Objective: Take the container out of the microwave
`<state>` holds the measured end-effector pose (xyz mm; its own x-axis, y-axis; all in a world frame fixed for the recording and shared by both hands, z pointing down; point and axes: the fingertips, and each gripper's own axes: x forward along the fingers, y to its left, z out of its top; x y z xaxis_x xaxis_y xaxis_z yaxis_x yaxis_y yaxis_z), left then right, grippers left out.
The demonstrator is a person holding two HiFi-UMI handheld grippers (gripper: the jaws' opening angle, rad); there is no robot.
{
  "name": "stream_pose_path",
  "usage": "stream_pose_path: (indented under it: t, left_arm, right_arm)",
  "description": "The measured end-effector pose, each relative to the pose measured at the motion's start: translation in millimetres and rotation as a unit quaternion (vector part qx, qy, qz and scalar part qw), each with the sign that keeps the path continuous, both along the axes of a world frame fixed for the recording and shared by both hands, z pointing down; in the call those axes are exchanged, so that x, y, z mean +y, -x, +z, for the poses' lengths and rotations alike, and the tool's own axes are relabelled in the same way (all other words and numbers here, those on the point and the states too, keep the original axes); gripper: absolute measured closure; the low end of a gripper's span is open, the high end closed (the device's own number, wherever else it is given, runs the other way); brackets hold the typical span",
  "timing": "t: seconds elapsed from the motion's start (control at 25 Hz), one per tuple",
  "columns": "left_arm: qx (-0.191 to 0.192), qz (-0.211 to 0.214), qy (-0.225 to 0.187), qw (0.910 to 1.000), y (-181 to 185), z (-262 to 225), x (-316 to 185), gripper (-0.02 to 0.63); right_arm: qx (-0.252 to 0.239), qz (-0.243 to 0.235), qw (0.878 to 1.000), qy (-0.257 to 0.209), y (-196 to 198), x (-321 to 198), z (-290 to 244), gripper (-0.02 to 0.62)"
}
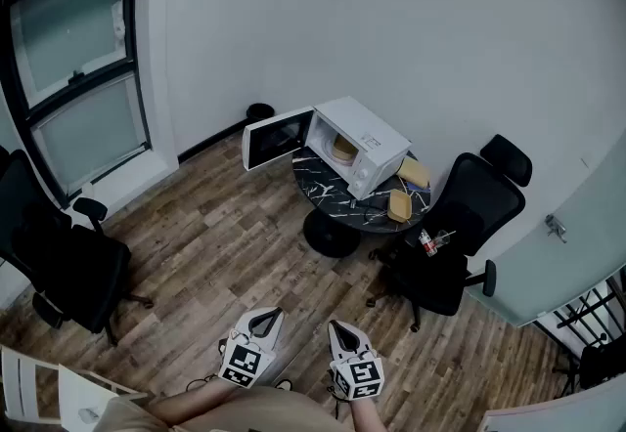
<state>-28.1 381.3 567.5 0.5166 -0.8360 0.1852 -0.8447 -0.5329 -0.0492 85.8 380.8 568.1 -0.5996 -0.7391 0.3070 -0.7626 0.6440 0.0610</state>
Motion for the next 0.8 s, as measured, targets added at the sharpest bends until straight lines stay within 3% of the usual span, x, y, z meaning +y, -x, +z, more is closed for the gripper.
stream_pose_path:
  t: [0.2,0.44,0.8]
  left_arm:
    - [0.011,0.003,0.015,0.9998,4,4,-12,0.600]
    - [0.015,0.008,0.019,0.9997,24,2,-25,0.600]
    - [0.047,0.007,0.081,0.9956,70,33,-52,0.600]
  right_arm:
    - [-0.040,0.018,0.999,0.020,5,-11,2,0.588]
    - [-0.046,0.034,0.998,0.024,18,-26,5,0.588]
    - [-0.043,0.065,0.995,0.055,50,-37,36,0.588]
